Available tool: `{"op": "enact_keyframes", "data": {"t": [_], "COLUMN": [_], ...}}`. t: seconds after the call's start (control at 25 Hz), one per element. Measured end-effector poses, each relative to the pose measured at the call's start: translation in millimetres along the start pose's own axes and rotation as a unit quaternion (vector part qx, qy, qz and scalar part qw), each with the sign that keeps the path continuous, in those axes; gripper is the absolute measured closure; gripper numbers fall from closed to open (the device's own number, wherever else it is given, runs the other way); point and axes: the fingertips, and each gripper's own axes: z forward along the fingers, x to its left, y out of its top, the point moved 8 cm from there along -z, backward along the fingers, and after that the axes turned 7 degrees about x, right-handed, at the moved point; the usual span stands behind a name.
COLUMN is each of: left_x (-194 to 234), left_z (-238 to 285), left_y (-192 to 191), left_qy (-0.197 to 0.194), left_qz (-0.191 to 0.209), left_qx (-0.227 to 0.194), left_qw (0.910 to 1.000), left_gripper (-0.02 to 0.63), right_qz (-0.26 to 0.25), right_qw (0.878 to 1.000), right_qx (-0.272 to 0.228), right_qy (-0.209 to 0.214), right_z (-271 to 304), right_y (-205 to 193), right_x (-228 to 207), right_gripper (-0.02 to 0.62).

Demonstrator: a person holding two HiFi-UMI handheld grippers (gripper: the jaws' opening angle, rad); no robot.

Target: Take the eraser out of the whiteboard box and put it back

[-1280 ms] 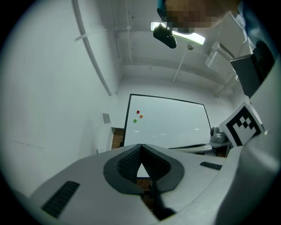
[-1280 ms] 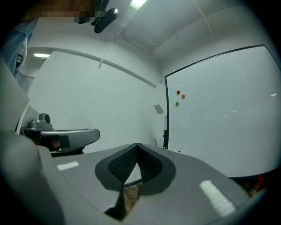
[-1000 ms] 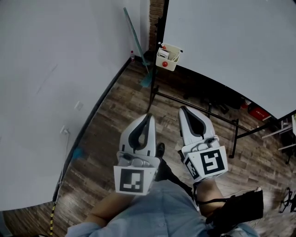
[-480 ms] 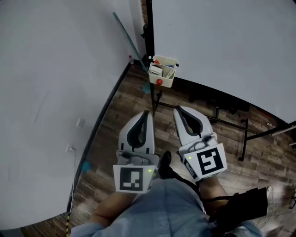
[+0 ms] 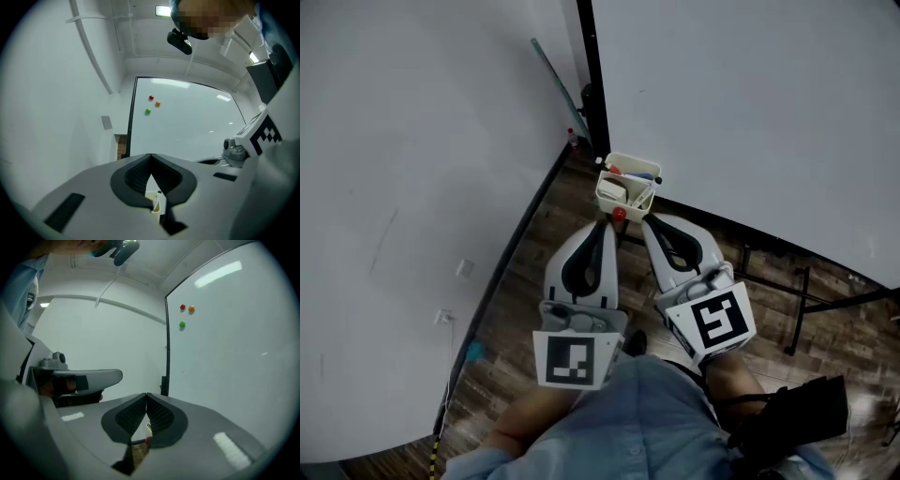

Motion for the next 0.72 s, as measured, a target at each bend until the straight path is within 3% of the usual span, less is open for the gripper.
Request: {"op": "enact_keyframes", "data": {"t": [0.24,0.52,0.72], "left_x": [16,46,72], "left_z": [24,57,80], "left_y": [4,-10,-22], "left_qy": [0.012,-0.001,-0.015], "left_qz": [0.002,-0.014,-0.028], "left_qx": [-0.008,0.006,0.02], "left_qw": [0.9999,0.9999,0.9993], "left_gripper": [0.601,0.601,0.601], "right_qz": [0.001,-0.006,-0.022], "right_qw": [1.0,0.998,0.994], "right_qx": [0.012,0.052,0.1], "right_qy": [0.017,0.025,0.04], "right_z": [28,69,100], "right_y": [0,-11,-22], "right_x": [-13,-21,-22], "right_gripper": [0.586,0.572,0.495]}}
